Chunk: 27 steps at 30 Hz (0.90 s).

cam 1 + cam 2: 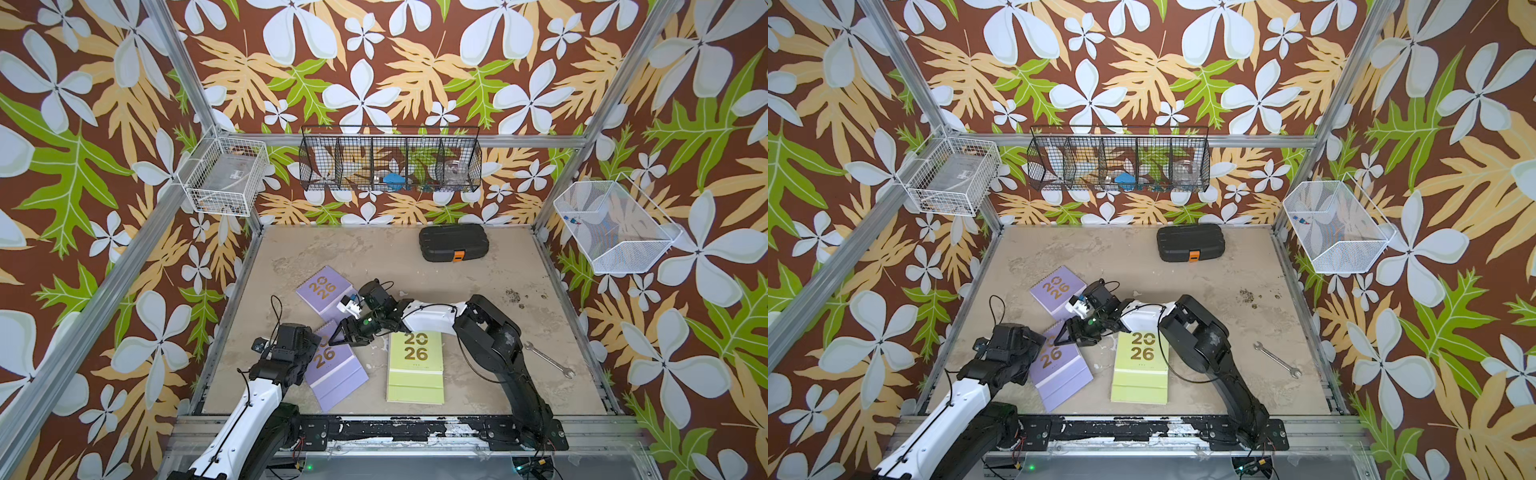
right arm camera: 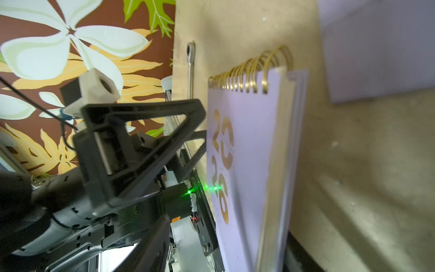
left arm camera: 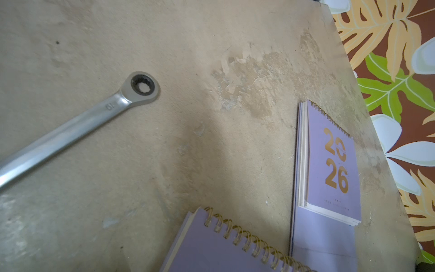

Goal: Stack the calendars
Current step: Pick up the calendar at the center of the board.

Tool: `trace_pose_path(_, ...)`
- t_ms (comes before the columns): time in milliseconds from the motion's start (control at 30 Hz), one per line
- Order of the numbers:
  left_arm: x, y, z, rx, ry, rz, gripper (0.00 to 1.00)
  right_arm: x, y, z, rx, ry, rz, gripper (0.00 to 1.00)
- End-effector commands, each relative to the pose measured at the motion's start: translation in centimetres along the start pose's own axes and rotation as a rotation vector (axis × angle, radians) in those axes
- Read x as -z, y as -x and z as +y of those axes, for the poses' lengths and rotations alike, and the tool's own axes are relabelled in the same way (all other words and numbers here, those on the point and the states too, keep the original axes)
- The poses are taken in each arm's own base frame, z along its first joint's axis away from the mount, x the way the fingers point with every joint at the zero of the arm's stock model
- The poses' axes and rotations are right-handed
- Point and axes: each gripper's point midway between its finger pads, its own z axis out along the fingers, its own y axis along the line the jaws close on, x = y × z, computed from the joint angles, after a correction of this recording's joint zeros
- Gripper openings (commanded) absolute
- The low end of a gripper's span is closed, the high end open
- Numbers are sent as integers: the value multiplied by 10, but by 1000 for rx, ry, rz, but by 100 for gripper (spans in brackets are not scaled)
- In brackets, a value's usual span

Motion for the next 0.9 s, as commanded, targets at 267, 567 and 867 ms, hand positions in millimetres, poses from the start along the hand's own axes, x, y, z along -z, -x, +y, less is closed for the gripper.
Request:
trace_pose_path(267, 6, -19, 17, 16, 71, 108, 99, 3, 11, 5, 4, 12, -56, 31)
trace_pose_path(567, 21, -9, -9, 3, 0, 86, 99, 17, 19, 16, 29, -2, -117, 13)
trace_pose_path(867, 50, 5, -55, -75, -140, 46, 100, 67, 34, 28, 24, -1, -244, 8)
